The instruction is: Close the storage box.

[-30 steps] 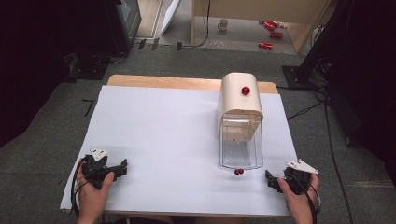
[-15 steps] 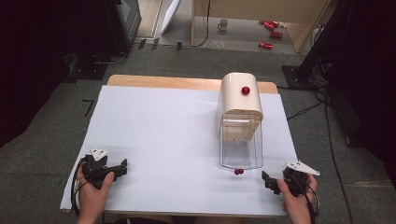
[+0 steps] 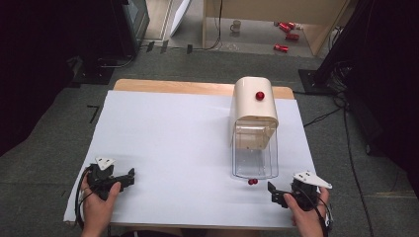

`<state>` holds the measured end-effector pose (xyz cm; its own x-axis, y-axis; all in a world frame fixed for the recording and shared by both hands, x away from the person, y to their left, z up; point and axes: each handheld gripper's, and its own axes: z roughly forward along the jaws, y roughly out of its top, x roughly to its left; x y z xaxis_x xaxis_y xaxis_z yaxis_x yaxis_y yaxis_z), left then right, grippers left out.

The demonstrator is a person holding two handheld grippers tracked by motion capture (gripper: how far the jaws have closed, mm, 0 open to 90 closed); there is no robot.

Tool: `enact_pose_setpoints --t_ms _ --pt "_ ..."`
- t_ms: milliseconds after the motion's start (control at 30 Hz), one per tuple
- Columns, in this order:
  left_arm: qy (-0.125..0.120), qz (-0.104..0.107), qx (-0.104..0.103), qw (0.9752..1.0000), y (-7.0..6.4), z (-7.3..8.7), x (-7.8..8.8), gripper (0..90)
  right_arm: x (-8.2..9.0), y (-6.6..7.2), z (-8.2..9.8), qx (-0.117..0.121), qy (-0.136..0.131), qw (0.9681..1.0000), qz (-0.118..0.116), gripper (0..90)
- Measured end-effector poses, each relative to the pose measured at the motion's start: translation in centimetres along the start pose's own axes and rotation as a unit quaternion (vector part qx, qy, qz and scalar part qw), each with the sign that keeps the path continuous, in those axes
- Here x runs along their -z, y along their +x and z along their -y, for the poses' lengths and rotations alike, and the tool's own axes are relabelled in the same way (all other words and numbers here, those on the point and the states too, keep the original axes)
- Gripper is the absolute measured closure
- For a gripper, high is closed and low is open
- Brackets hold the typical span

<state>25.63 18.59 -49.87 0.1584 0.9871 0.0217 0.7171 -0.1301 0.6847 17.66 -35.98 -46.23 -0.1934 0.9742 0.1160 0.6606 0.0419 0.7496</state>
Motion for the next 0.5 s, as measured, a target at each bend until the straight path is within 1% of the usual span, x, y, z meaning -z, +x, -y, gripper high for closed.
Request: enact_pose_setpoints --t_ms 200,267,333,367,400,433,467,500 --pt "0.0 0.0 0.001 1.0 0.0 0.0 0.0 0.0 0.4 1.0 -0.2 0.005 0.002 0.9999 -0.013 1.1" --pt "0.0 0.0 0.001 1.0 0.0 0.0 0.0 0.0 0.5 1.7 -0.3 0.01 0.001 0.9998 -0.016 4.5" --pt "0.0 0.0 0.0 1.0 0.0 0.0 0.0 0.0 0.6 2.3 -0.4 0.014 0.0 0.9998 -0.014 11.0" --pt "0.0 0.0 0.0 1.0 0.0 0.0 0.0 0.0 0.6 2.3 -0.4 0.014 0.0 0.9998 -0.014 11.0" --pt "0.0 0.0 0.001 1.0 0.0 0.0 0.0 0.0 0.6 2.5 -0.4 0.017 -0.002 0.9998 -0.014 14.4" --pt "0.0 0.0 0.001 1.0 0.0 0.0 0.0 0.0 0.6 3.0 -0.5 0.02 -0.003 0.9997 -0.015 15.7" --pt "0.0 0.0 0.001 1.0 0.0 0.0 0.0 0.0 0.6 3.0 -0.5 0.02 -0.003 0.9997 -0.015 15.7" --pt "0.0 0.0 0.0 1.0 0.0 0.0 0.0 0.0 0.6 3.4 -0.5 0.025 -0.006 0.9996 -0.01 18.7"
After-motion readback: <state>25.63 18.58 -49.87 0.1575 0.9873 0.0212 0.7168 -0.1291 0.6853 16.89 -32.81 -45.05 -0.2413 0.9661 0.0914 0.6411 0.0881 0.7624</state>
